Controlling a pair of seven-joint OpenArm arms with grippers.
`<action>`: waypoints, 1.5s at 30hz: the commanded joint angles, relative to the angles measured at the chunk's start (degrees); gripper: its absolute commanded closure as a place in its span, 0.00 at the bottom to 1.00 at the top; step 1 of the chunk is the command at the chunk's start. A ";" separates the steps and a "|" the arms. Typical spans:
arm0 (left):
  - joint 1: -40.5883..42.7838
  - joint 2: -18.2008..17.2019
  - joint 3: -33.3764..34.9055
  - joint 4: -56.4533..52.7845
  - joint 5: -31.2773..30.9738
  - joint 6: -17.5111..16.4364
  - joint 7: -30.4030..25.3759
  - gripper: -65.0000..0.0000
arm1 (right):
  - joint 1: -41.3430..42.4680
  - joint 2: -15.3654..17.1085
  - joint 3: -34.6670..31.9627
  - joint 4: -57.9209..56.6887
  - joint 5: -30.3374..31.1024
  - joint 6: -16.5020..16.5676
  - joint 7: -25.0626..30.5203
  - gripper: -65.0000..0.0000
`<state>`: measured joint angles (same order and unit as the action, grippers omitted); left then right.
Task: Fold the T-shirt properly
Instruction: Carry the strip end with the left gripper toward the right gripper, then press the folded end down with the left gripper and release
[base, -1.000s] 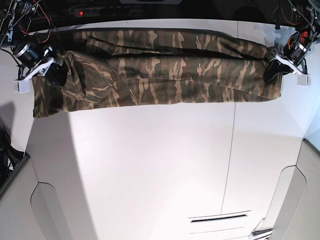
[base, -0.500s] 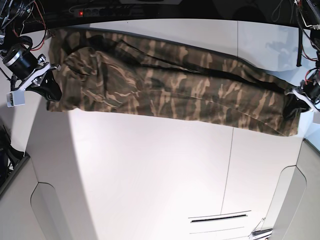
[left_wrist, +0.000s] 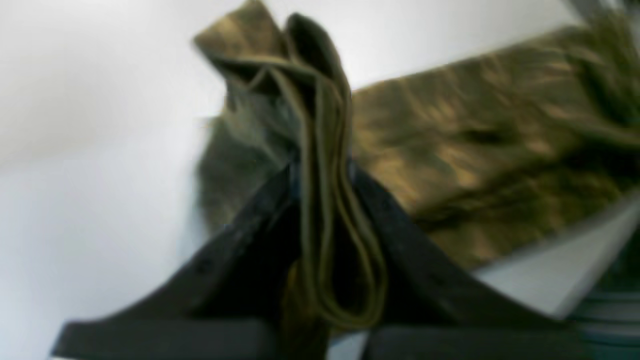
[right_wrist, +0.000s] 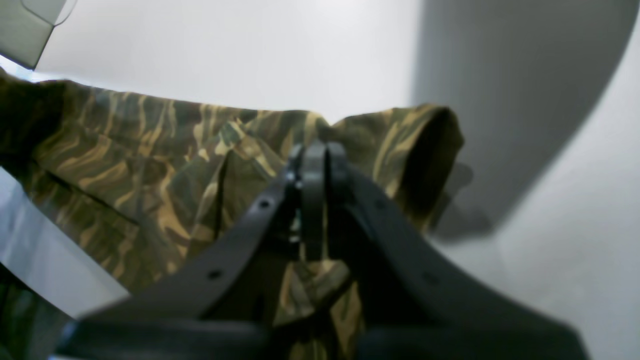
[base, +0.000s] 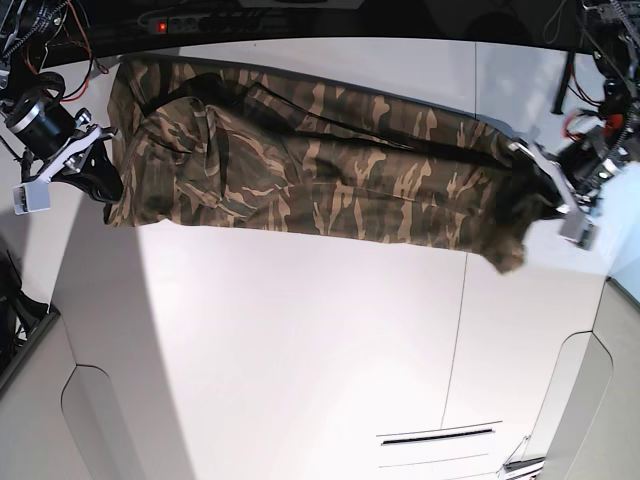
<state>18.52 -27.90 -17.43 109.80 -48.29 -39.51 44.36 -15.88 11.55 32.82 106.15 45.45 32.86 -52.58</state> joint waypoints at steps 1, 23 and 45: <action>-0.09 -0.13 1.86 2.01 -0.26 -0.49 -1.31 1.00 | 0.17 0.66 0.79 1.11 1.03 0.37 1.27 1.00; -2.99 18.84 21.55 -3.21 18.21 4.55 -13.51 0.66 | -2.58 0.79 9.90 -9.16 5.27 -0.81 -3.48 0.51; -3.23 20.44 30.64 -4.59 11.23 4.55 -9.16 0.50 | -2.56 0.70 -3.52 -16.35 9.11 0.85 -5.35 0.51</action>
<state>15.57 -7.49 13.17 104.40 -35.86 -34.72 36.23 -18.41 11.60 29.17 88.99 54.06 33.28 -57.47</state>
